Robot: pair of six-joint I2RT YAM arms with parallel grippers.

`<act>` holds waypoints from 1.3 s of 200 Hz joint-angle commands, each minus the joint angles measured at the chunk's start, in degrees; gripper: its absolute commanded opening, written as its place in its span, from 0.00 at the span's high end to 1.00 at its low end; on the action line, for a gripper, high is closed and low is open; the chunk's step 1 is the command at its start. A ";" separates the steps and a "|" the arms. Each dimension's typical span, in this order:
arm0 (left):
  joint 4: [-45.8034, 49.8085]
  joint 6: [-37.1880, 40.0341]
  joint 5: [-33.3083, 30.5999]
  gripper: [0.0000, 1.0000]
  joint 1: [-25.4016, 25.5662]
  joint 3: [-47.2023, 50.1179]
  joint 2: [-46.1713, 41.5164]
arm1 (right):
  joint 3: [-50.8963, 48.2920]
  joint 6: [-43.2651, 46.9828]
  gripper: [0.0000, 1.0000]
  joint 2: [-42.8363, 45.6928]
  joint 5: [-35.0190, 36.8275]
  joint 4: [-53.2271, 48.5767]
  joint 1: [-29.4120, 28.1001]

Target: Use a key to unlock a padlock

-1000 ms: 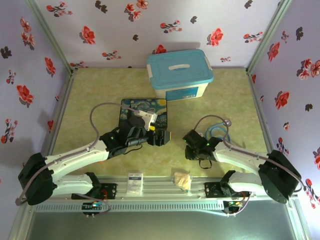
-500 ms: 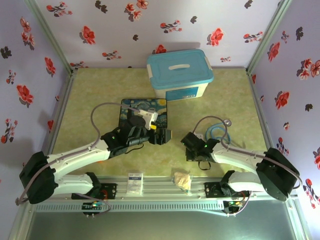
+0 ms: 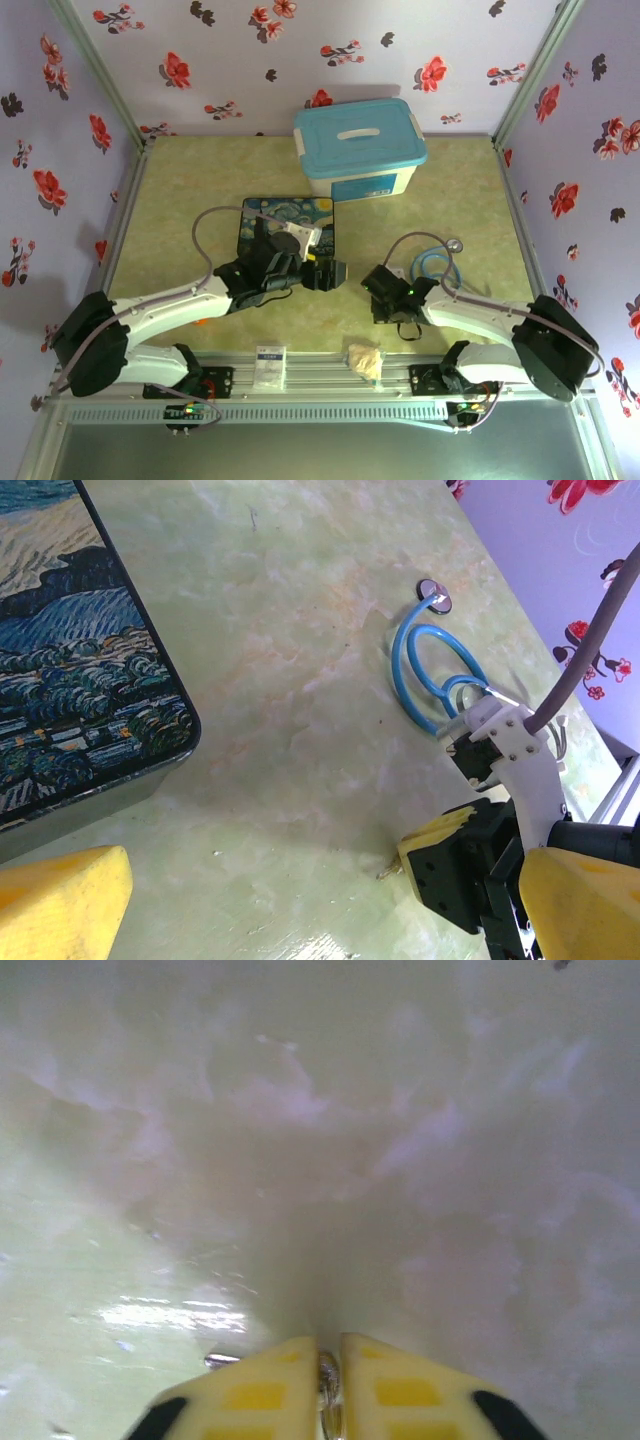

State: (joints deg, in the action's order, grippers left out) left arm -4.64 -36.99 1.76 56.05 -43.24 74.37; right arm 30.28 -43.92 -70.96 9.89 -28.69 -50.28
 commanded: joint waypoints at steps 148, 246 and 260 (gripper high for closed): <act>-1.94 0.25 1.05 0.00 0.46 -1.67 2.71 | -1.03 7.76 0.65 4.98 -4.86 -1.72 0.58; -2.30 -0.03 0.88 0.00 0.45 -1.42 3.47 | 1.05 7.31 0.82 -5.53 -6.42 1.40 -1.08; -2.77 -0.02 0.89 0.00 0.38 -1.10 3.49 | -0.52 6.41 0.90 -4.33 -7.76 4.53 -1.00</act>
State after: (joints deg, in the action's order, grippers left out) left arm -5.58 -36.99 2.17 56.05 -43.46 77.21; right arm 32.69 -36.10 -73.82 6.61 -31.46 -50.63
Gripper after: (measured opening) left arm 0.997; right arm 0.156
